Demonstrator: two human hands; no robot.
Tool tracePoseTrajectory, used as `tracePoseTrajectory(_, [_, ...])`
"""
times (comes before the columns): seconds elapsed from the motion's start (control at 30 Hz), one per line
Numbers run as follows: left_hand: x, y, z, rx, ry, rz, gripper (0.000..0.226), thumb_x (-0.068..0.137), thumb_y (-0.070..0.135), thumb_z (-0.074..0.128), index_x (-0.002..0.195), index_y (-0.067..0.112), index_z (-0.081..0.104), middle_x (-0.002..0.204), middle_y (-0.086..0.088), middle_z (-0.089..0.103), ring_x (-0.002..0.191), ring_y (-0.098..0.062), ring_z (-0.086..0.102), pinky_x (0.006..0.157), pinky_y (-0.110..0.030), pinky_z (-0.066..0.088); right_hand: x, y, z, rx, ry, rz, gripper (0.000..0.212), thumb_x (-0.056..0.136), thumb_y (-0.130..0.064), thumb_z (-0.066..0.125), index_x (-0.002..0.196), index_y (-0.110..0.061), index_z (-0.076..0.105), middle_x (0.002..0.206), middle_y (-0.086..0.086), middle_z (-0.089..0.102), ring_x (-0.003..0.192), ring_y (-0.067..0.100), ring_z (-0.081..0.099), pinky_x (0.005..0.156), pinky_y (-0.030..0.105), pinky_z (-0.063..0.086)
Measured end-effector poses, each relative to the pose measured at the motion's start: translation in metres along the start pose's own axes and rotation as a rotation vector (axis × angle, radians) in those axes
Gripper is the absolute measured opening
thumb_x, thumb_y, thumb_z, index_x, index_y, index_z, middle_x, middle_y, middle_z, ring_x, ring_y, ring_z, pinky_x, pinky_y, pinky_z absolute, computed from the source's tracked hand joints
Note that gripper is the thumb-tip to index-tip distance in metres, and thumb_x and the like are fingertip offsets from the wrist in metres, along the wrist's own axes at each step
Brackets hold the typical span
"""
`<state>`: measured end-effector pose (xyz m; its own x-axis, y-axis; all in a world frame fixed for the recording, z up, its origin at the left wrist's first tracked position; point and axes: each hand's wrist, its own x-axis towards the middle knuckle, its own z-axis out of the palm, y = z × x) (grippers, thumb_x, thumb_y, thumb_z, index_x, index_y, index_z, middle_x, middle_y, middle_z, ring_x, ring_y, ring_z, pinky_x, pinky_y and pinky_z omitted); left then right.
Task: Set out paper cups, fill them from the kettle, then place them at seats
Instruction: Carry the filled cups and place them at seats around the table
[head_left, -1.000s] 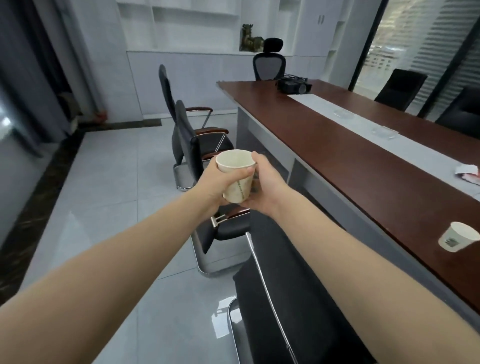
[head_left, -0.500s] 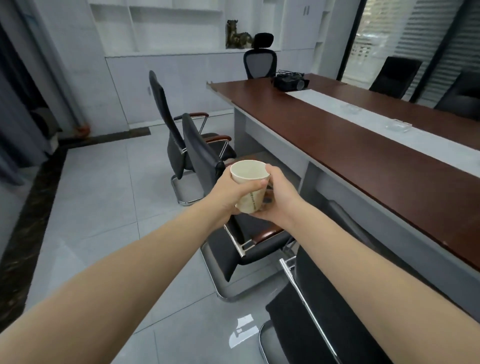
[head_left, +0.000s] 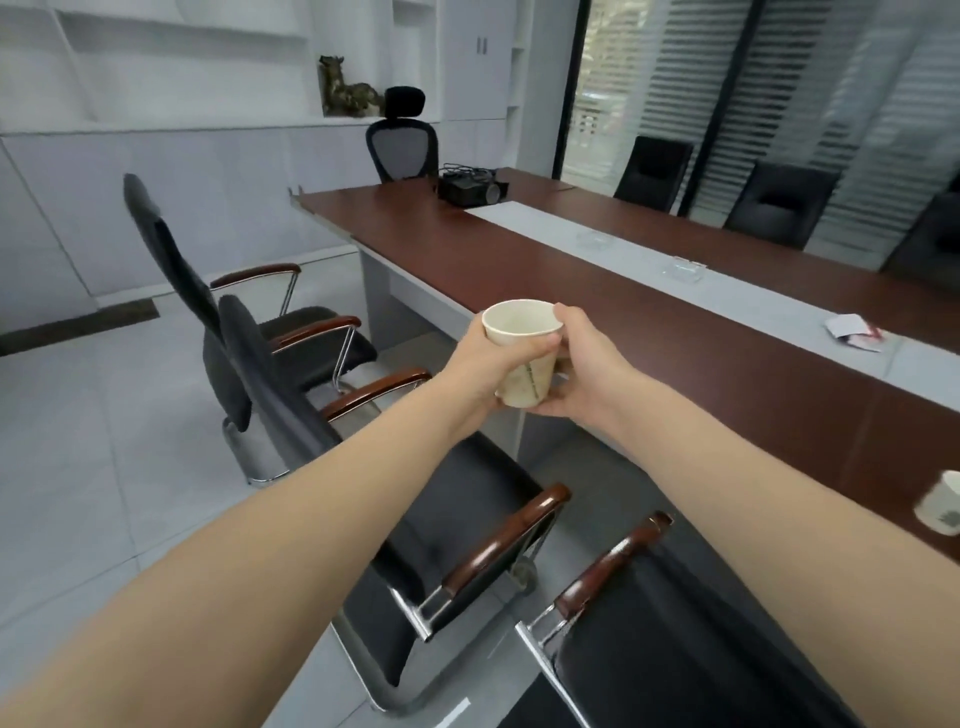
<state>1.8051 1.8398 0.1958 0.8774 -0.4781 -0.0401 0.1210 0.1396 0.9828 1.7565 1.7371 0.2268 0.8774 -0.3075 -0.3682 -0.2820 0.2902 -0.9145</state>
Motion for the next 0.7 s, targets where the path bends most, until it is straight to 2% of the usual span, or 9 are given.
tracePoseTrajectory(0.17, [0.077,-0.007,0.018,0.013,-0.083,-0.024,0.069,0.069,0.025,0.082,0.128,0.024,0.047,0.118,-0.002,0.064,0.108,-0.020,0.062,0.081,-0.049,0.057,0.068,-0.018,-0.028,0.060,0.081,0.016,0.034,0.094,-0.046,0.045,0.117,-0.023,0.056,0.115,0.011,0.059,0.103,0.031,0.059,0.071,0.043,0.056])
tracePoseTrajectory(0.3, [0.127,-0.018,0.032,-0.040,-0.142,-0.057,0.061,0.077,0.014,0.078,0.128,0.021,0.046,0.120,-0.005,0.063,0.106,-0.021,0.063,0.077,-0.043,0.059,0.111,-0.028,-0.045,0.090,0.155,0.025,0.031,0.092,-0.048,0.045,0.107,-0.023,0.057,0.112,0.011,0.062,0.100,0.031,0.062,0.070,0.041,0.056])
tracePoseTrajectory(0.47, [0.192,-0.027,0.048,-0.019,-0.172,-0.077,0.064,0.069,0.020,0.083,0.123,0.024,0.048,0.119,-0.003,0.063,0.110,-0.022,0.061,0.086,-0.051,0.055,0.160,-0.047,-0.066,0.111,0.232,0.011,0.031,0.095,-0.045,0.041,0.106,-0.021,0.056,0.101,0.011,0.063,0.093,0.030,0.063,0.070,0.042,0.056])
tracePoseTrajectory(0.57, [0.236,-0.030,0.058,0.023,-0.211,-0.069,0.065,0.070,0.022,0.082,0.126,0.023,0.048,0.120,-0.003,0.063,0.111,-0.022,0.060,0.086,-0.048,0.055,0.190,-0.061,-0.078,0.147,0.254,0.001,0.028,0.097,-0.043,0.040,0.098,-0.020,0.056,0.095,0.010,0.063,0.081,0.025,0.062,0.060,0.036,0.055])
tracePoseTrajectory(0.7, [0.299,-0.036,0.069,0.039,-0.290,-0.069,0.082,0.053,0.034,0.085,0.126,0.024,0.049,0.120,-0.003,0.064,0.111,-0.023,0.061,0.088,-0.053,0.053,0.243,-0.075,-0.095,0.100,0.325,-0.046,0.028,0.097,-0.044,0.038,0.086,-0.024,0.055,0.089,0.006,0.061,0.079,0.023,0.062,0.057,0.033,0.052])
